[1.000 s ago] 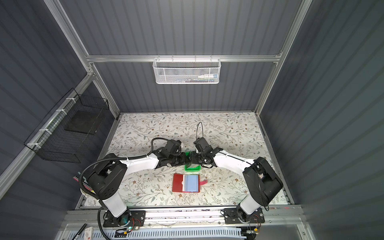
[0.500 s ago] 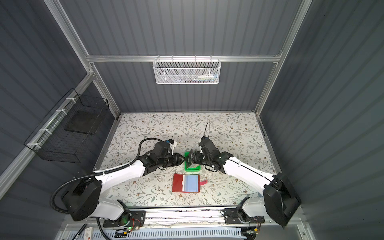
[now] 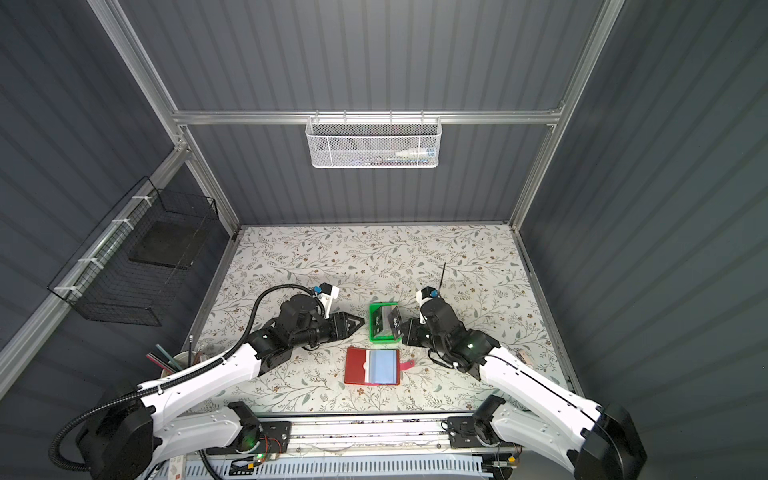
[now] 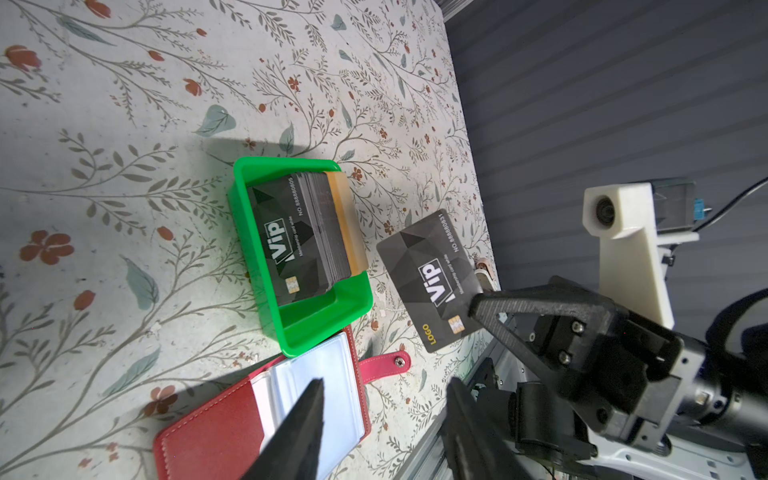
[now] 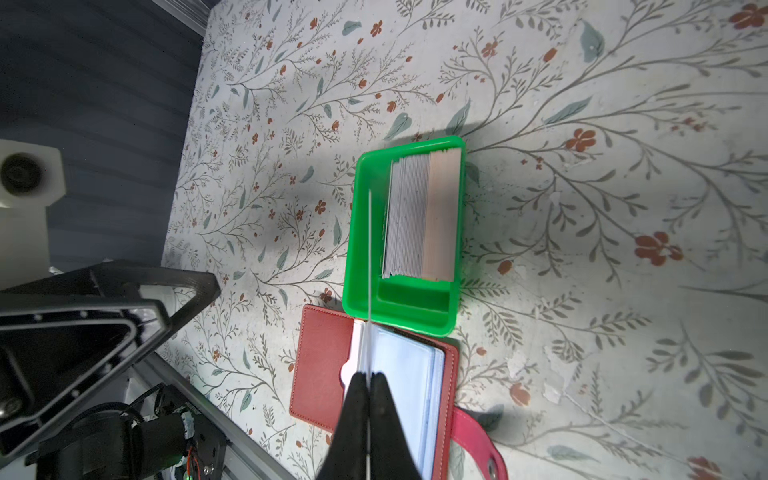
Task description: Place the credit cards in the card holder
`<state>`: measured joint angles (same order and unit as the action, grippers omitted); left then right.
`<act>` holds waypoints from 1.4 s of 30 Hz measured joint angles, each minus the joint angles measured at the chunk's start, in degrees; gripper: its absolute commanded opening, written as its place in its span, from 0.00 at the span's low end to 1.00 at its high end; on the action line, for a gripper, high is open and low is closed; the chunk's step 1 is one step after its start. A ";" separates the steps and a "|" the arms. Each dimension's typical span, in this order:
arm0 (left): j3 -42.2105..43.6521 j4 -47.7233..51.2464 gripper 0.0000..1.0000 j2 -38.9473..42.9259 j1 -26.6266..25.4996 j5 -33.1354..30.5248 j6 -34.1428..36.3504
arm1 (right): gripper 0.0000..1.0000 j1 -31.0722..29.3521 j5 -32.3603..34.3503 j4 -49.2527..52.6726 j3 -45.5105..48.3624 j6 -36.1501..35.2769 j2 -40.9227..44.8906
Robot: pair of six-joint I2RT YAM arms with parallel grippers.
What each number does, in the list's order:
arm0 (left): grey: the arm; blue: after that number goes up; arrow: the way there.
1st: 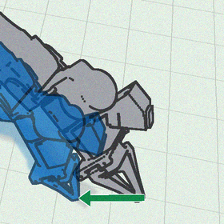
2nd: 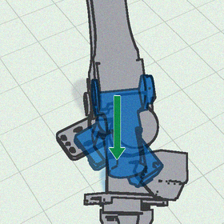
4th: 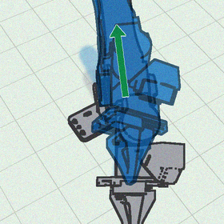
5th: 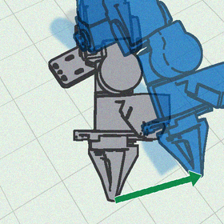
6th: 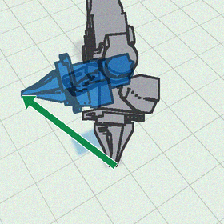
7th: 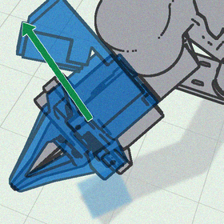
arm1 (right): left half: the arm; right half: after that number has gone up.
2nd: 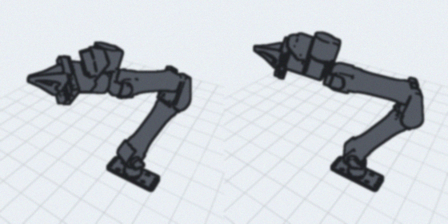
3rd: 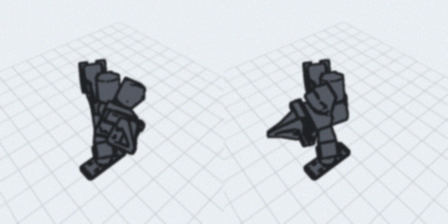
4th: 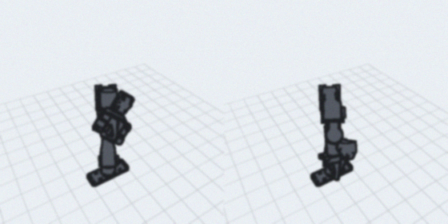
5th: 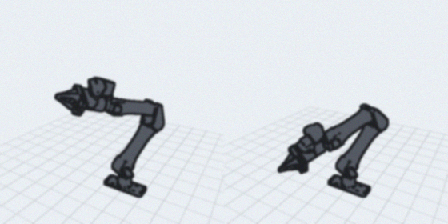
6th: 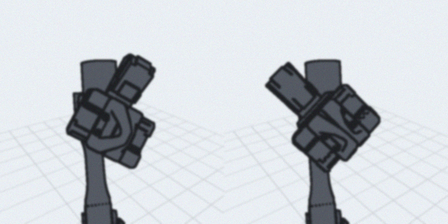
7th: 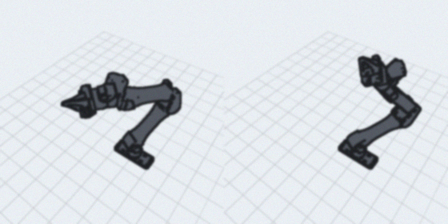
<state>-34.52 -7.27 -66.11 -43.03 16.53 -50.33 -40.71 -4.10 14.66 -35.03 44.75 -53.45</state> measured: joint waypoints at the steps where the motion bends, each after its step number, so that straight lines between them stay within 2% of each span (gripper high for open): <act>1: 0.79 -0.59 0.53 0.24 0.00 0.15 -0.76 | 0.00 0.00 -0.02 0.07 0.37 0.33 1.16; 5: 3.72 -2.78 0.64 1.16 0.00 0.70 -3.91 | 0.00 -0.13 -0.07 -0.26 2.29 2.08 6.38; 9: 5.40 -5.14 0.64 3.04 -0.07 0.94 -5.70 | 0.00 -0.24 -0.63 -1.11 4.55 4.24 9.90; 14: 6.40 -9.64 0.55 4.42 -0.17 1.16 -6.75 | 0.00 -0.26 -2.10 -4.00 7.65 7.19 12.52; 21: 9.64 -15.76 0.52 4.72 -0.55 1.16 -8.09 | 0.00 -0.26 -5.25 -10.86 10.36 11.06 14.58; 30: 10.21 -23.41 0.50 4.57 -1.88 2.64 -9.11 | 0.00 -0.26 -9.11 -20.87 12.94 15.72 14.95; 37: 10.21 -27.12 0.45 2.49 -3.23 2.91 -10.16 | 0.00 -0.26 -11.06 -27.12 14.25 18.10 14.73; 42: 10.21 -30.75 0.36 -0.68 -3.56 4.24 -13.00 | 0.00 -0.26 -11.72 -29.75 15.13 19.30 14.71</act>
<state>-24.32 -38.02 -66.78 -46.59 20.78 -63.33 -40.97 -15.81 -15.09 -19.90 64.05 -38.74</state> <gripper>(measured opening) 0.396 0.045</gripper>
